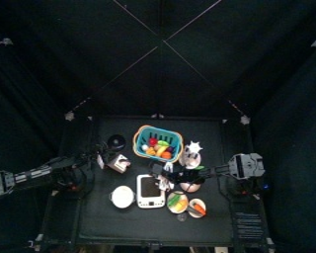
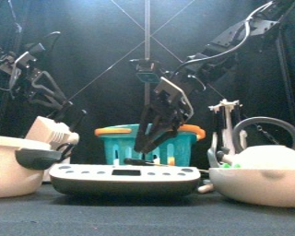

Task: Grab corn and place on stove

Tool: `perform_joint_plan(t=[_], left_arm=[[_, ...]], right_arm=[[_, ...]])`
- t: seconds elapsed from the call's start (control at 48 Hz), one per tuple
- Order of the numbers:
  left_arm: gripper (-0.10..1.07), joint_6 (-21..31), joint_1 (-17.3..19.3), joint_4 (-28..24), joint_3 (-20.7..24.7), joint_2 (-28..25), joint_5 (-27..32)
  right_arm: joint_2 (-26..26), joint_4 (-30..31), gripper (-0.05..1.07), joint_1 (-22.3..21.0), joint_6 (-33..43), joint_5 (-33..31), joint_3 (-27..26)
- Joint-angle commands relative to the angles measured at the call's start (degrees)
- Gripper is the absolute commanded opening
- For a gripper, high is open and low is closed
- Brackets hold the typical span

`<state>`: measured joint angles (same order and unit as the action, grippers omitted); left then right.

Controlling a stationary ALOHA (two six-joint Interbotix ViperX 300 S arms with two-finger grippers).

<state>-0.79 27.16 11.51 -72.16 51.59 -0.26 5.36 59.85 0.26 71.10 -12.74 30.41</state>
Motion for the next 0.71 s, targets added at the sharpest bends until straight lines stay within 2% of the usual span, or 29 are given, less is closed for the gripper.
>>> perform_joint_plan(t=[0.0,0.146,0.271,0.354,0.438,0.583,0.688], left_arm=[[0.81,0.00,0.18,-0.09,0.70,-0.18,-0.26],[0.81,0.00,0.09,-0.09,0.70,-0.18,0.00],[0.81,-0.09,0.18,-0.09,0.88,-0.18,0.09],[0.81,-0.09,0.09,-0.09,0.97,-0.18,0.09],[0.81,-0.09,0.18,-0.09,1.05,-0.18,0.09],[0.81,-0.09,0.09,-0.18,1.05,-0.18,0.09],[0.81,-0.09,0.18,-0.18,1.05,-0.18,0.09]], right_arm=[[-5.10,0.09,0.85,1.49,0.09,0.09,0.97],[-12.57,-1.85,0.84,9.84,0.18,-0.97,8.17],[-13.80,-8.70,0.84,16.17,0.09,-3.52,9.76],[-13.62,-10.63,0.84,20.13,0.09,-5.45,10.28],[-13.18,-12.74,0.84,22.24,0.18,-8.44,10.28],[-13.80,-21.18,0.84,26.10,0.09,-14.06,10.72],[-12.57,-22.06,0.84,26.46,0.09,-15.64,10.20]])
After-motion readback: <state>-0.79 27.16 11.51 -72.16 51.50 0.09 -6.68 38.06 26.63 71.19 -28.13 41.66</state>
